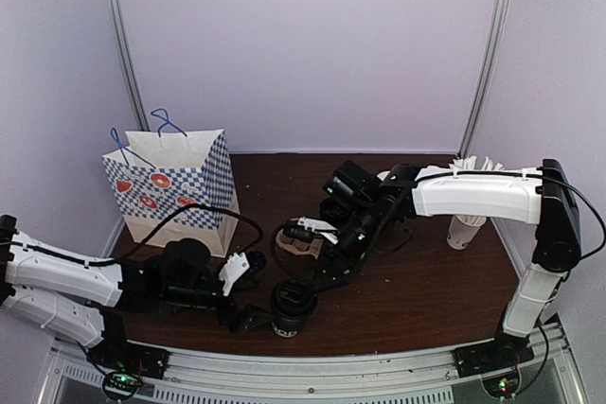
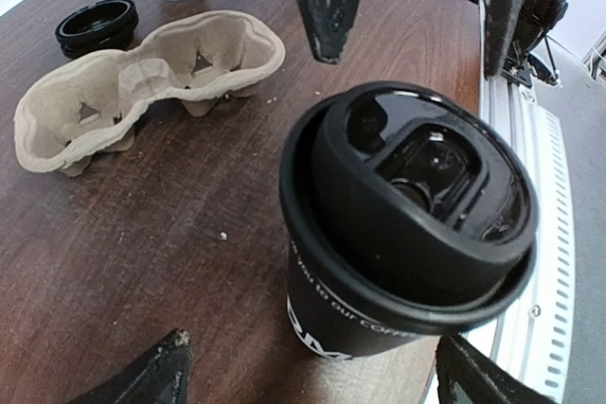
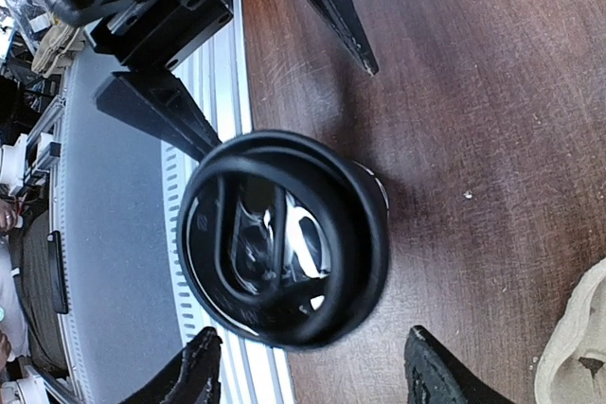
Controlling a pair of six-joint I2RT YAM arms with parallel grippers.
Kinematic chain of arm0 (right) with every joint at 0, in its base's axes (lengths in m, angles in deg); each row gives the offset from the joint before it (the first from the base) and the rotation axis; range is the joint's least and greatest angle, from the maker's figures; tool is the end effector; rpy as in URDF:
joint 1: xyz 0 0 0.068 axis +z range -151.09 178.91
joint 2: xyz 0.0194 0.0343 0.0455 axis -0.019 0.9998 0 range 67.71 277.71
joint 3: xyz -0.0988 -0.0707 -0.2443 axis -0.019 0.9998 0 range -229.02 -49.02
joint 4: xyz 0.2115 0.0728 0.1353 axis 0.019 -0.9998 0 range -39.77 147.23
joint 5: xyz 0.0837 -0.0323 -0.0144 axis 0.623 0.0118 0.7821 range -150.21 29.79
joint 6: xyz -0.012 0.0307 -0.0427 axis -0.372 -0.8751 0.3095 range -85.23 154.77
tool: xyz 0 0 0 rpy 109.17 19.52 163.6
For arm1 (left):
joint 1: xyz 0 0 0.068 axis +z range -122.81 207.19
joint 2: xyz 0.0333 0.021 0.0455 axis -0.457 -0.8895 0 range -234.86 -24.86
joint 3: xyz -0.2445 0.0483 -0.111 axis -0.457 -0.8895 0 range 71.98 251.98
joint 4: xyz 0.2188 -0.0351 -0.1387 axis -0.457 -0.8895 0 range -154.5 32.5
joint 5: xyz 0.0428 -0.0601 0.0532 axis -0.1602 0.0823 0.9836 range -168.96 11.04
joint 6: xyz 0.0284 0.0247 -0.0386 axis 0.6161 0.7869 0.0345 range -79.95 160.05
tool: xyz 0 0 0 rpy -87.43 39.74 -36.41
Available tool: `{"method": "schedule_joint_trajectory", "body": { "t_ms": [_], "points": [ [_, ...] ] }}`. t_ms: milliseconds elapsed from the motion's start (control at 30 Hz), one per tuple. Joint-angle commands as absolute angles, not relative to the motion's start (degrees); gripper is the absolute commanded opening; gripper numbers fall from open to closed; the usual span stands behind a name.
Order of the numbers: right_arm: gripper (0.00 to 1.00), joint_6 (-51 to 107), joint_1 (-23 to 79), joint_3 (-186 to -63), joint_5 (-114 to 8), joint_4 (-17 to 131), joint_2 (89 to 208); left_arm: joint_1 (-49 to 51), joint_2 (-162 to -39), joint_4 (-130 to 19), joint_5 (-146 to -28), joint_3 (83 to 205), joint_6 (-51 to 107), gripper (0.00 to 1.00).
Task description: Pack the takeout coffee
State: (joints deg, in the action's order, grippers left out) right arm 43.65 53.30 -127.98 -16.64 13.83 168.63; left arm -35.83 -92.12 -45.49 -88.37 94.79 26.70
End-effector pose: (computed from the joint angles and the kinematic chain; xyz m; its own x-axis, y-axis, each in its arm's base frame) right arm 0.1904 0.3080 0.2461 -0.4061 -0.7592 -0.5086 -0.8290 0.0719 0.5547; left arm 0.0978 -0.2049 0.1697 -0.4541 0.3903 -0.8009 0.8602 0.4262 -0.2801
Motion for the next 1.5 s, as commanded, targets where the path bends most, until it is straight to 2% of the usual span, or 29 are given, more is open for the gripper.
{"method": "schedule_joint_trajectory", "body": {
  "t_ms": [0,267,533,733,867,967,1067,1100,1467],
  "points": [
    [0.65,44.7,55.1,-130.5,-18.8,12.2,170.0,-36.0,-87.9,-47.8,-86.3,93.9,23.4,0.9],
    [0.64,45.8,57.8,-131.4,-21.6,11.0,170.5,-36.0,-78.1,-54.6,-82.9,91.7,20.7,0.9],
    [0.63,46.3,56.9,-132.3,-22.2,9.0,168.9,-36.1,-75.2,-63.5,-83.0,95.7,14.1,0.9],
    [0.52,40.2,52.6,-130.1,-15.8,13.2,168.9,-36.0,-78.4,-71.8,-80.4,103.6,-2.4,0.87],
    [0.41,35.0,50.5,-127.3,-8.4,18.1,170.5,-35.8,-82.3,-72.2,-84.2,105.2,-11.6,0.78],
    [0.4,31.7,50.4,-125.8,-4.1,20.9,171.6,-35.6,-85.2,-70.3,-87.8,104.8,-16.3,0.67],
    [0.39,30.7,50.4,-125.5,-2.6,21.8,172.5,-35.6,-86.8,-67.1,-89.7,103.7,-19.2,0.48],
    [0.39,30.6,50.3,-125.4,-2.3,21.9,172.6,-35.6,-86.9,-66.3,-89.9,103.3,-19.7,0.47],
    [0.38,28.6,50.4,-124.4,0.8,23.4,174.5,-35.6,-88.3,-66.2,-90.6,104.4,-18.0,0.45]
  ]
}}
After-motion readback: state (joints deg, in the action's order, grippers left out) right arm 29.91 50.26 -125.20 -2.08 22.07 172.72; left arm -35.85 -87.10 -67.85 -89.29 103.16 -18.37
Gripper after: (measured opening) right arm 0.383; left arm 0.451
